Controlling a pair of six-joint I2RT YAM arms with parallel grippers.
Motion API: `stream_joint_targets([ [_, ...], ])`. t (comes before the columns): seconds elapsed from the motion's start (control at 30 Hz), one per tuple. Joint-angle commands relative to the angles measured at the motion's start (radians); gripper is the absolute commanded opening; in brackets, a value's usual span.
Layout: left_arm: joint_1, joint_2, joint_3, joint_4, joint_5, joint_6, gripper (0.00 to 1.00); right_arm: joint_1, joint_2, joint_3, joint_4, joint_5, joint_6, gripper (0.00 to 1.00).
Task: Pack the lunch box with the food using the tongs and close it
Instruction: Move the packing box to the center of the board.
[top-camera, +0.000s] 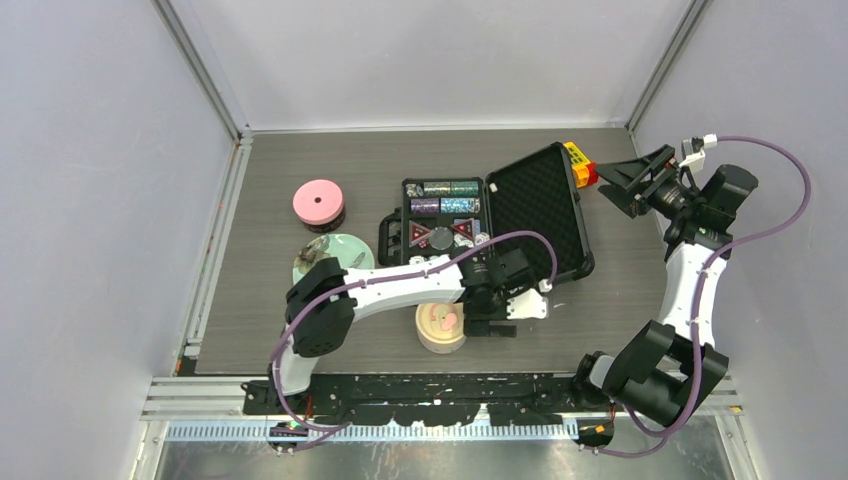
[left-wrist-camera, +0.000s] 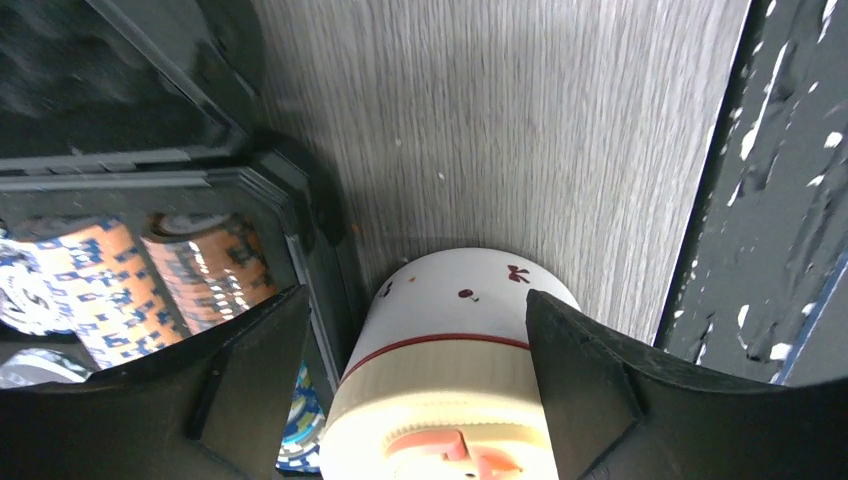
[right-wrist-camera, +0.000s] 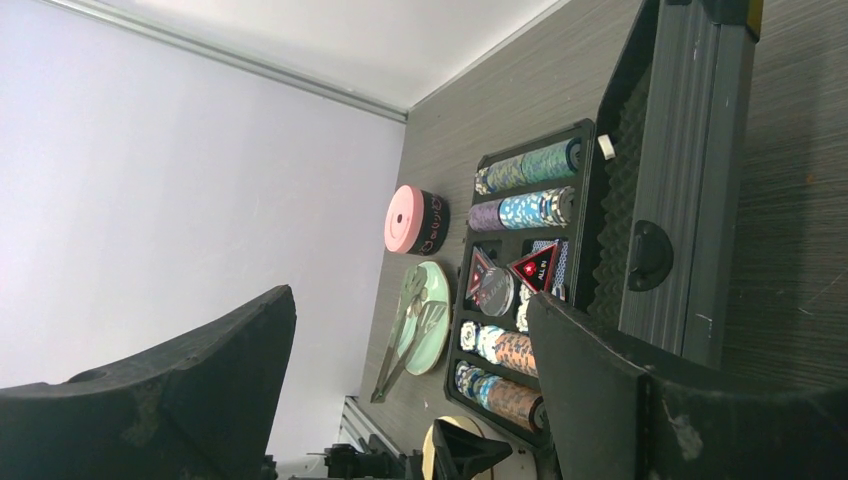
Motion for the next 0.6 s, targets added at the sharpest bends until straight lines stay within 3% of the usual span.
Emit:
stream_joint_targets([
  [0.0,0.003,-0.047,-0.071,-0.117,-0.088,0.041,0.81,-0.004,-0.012,0.012,0.047,-0.019,0.010,0.90],
  [0.23,0.032,-0.189,-0.301,-0.136,-0.141,0.096,0.82,-0.004,-0.017,0.004,0.048,-0.027,0.011,0.90],
  [0.57,0.180,-0.401,-0.605,-0.147,-0.174,0.132,0.83,-0.004,-0.024,0.001,0.048,-0.029,0.013,0.90],
])
